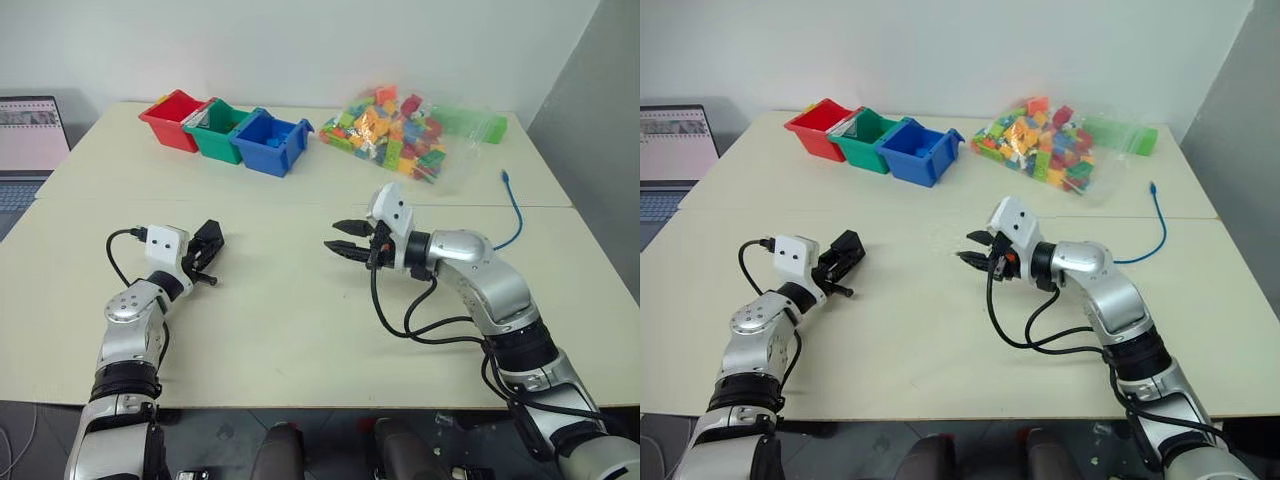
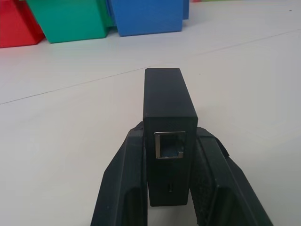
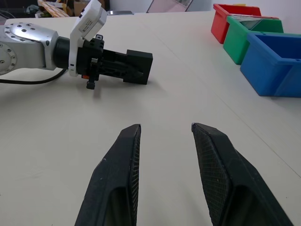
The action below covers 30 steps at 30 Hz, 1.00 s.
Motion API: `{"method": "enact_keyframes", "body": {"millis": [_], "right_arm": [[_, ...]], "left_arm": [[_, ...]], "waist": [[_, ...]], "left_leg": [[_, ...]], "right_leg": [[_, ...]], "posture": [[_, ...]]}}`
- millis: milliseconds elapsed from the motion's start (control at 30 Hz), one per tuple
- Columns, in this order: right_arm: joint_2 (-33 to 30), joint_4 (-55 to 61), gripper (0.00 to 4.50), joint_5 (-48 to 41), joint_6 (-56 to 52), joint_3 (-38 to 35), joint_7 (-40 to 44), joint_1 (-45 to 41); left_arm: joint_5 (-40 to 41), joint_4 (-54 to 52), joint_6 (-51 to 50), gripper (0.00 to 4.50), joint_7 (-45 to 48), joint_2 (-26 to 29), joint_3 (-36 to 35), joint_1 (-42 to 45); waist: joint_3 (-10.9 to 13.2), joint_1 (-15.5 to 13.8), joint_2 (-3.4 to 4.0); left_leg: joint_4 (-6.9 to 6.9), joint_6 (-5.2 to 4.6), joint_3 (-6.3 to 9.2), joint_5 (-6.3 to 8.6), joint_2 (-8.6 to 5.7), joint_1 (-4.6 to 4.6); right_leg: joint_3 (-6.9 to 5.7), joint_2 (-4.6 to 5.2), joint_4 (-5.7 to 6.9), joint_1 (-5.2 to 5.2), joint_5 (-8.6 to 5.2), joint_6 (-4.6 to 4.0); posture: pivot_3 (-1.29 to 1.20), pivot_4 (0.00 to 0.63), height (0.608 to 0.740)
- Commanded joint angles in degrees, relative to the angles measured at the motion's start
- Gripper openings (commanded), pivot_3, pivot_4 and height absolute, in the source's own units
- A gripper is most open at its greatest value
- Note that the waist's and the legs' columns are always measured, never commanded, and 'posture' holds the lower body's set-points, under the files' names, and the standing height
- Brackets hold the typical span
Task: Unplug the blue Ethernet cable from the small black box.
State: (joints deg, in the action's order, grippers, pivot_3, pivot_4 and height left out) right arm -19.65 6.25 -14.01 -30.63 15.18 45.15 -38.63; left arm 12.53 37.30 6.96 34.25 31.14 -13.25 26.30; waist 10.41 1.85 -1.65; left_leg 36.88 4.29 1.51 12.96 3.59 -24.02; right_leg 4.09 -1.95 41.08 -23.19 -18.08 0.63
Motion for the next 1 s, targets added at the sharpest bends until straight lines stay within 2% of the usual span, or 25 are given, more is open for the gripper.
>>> {"method": "enact_keyframes", "body": {"millis": [33,167,267,433,533,600,667,767,1000], "right_arm": [[-0.85,3.28,1.81,-0.49,-0.69,-0.39,0.66,0.12],[-1.38,4.03,1.81,-0.73,-1.53,-0.12,1.21,0.27],[-1.60,4.62,1.81,-0.89,-1.98,0.01,1.56,0.41],[-2.09,5.91,1.81,-1.82,-3.03,-0.10,2.35,0.48],[-2.43,6.53,1.81,-1.94,-3.47,-0.32,2.69,0.53],[-2.94,7.37,1.81,-2.17,-3.89,-0.63,3.10,0.67],[-3.87,8.37,1.81,-2.68,-4.31,-1.06,3.86,0.67],[-6.04,9.73,1.81,-3.99,-4.80,-2.02,5.65,0.87],[-12.84,9.26,1.81,-7.65,-4.50,-6.21,10.78,1.78]], "left_arm": [[0.56,0.31,1.41,1.88,-0.25,-0.15,-1.19,-0.46],[2.13,-1.99,0.01,2.80,-0.02,-0.34,-2.17,-2.14],[3.80,-5.75,-1.78,3.32,0.56,-0.53,-2.80,-4.29],[6.15,-20.06,-8.07,4.27,0.04,0.58,-3.77,-11.51],[5.60,-27.78,-11.76,4.27,-1.96,1.44,-4.36,-15.57],[6.28,-34.14,-17.77,4.27,-3.10,2.60,-4.61,-18.63],[5.44,-40.64,-25.09,4.27,-5.20,4.96,-5.00,-21.26],[5.75,-49.08,-28.97,4.27,-5.76,7.92,-7.21,-24.04],[13.44,-55.40,-37.52,4.27,4.61,18.26,-13.78,-25.52]], "waist": [[0.00,0.01,0.00],[0.00,0.04,0.00],[0.00,0.09,0.00],[0.00,0.17,0.00],[0.00,0.16,0.00],[0.00,0.13,-0.01],[0.00,0.20,-0.01],[0.00,0.27,-0.01],[0.03,0.16,-0.01]], "left_leg": [[0.00,0.00,0.00,0.00,0.00,0.00],[-0.01,0.00,0.01,0.00,0.02,0.00],[-0.01,0.00,0.01,0.00,0.02,0.01],[-0.01,0.00,0.02,0.00,0.04,0.01],[-0.02,0.00,0.03,0.00,0.05,0.01],[-0.02,0.00,0.05,0.00,0.05,0.03],[-0.02,0.00,0.07,0.00,0.07,0.02],[-0.04,0.00,0.08,0.00,0.06,0.03],[-0.05,0.00,0.02,0.00,0.04,0.06]], "right_leg": [[0.00,0.00,0.00,0.00,0.00,0.00],[-0.02,-0.01,0.00,0.00,0.00,0.00],[-0.01,-0.01,0.00,0.00,0.00,0.00],[0.00,0.00,0.00,0.00,0.00,0.00],[0.01,0.00,0.00,0.00,0.00,0.00],[0.00,0.00,0.01,0.00,0.00,0.00],[0.01,0.00,0.00,0.00,0.00,0.00],[0.00,0.00,0.00,0.01,-0.01,0.01],[0.01,0.00,-0.04,0.01,-0.02,0.02]], "posture": [[0.00,0.150,0.740],[0.00,0.150,0.740],[0.00,0.150,0.740],[0.00,0.150,0.740],[0.00,0.150,0.740],[0.00,0.150,0.740],[0.00,0.150,0.740],[0.00,0.150,0.740],[0.00,0.150,0.740]]}}
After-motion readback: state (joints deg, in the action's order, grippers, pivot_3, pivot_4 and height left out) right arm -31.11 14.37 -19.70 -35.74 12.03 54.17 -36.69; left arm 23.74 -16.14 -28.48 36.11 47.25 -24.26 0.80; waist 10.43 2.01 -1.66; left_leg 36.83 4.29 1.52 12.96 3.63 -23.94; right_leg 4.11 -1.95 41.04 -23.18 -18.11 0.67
